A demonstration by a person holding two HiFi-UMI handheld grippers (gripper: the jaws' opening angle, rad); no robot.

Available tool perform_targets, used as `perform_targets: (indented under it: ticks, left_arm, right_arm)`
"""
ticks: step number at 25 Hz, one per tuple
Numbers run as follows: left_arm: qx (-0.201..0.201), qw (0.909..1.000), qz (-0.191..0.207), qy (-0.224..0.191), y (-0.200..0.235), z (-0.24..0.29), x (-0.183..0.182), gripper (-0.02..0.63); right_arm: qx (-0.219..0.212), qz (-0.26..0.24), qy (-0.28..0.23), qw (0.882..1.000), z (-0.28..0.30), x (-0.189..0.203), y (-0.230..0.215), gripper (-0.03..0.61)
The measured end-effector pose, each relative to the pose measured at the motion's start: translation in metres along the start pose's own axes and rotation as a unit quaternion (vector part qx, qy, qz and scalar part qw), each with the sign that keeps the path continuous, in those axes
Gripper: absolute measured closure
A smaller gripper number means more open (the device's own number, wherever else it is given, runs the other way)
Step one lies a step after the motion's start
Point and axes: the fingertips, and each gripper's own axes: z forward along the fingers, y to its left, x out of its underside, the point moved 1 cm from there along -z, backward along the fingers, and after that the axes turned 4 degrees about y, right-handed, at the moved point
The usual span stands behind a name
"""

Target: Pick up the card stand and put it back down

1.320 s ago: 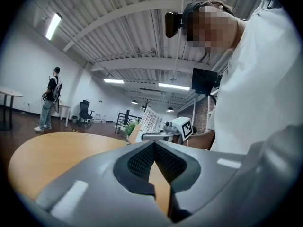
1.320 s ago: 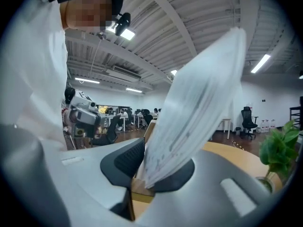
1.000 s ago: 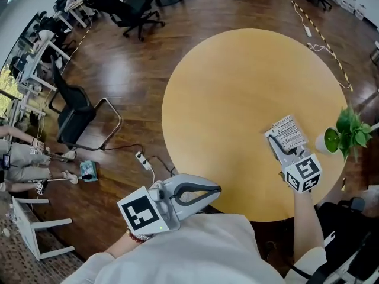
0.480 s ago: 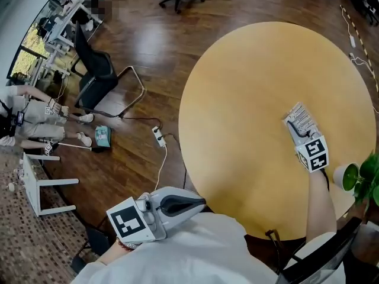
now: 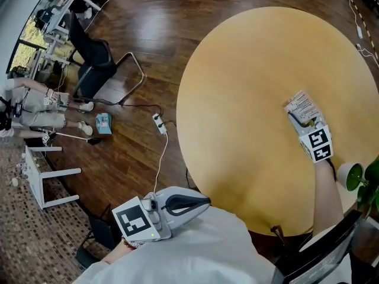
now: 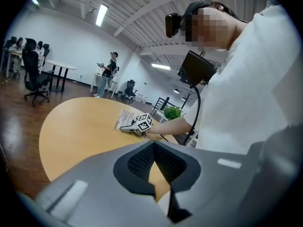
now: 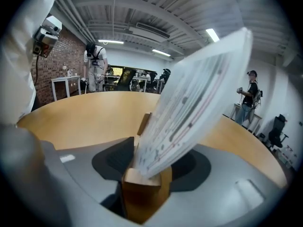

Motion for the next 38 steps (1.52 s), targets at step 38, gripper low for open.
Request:
perform_targets:
  ticks: [38]
  left_arm:
    - [0.142,0.9827,0.113,-0.035,0.053,-0.186,0.077,0.618]
  right_arm:
    - [0.278,0.325,-0.220,0.877,-0.294,-0.204,0.376,0.268]
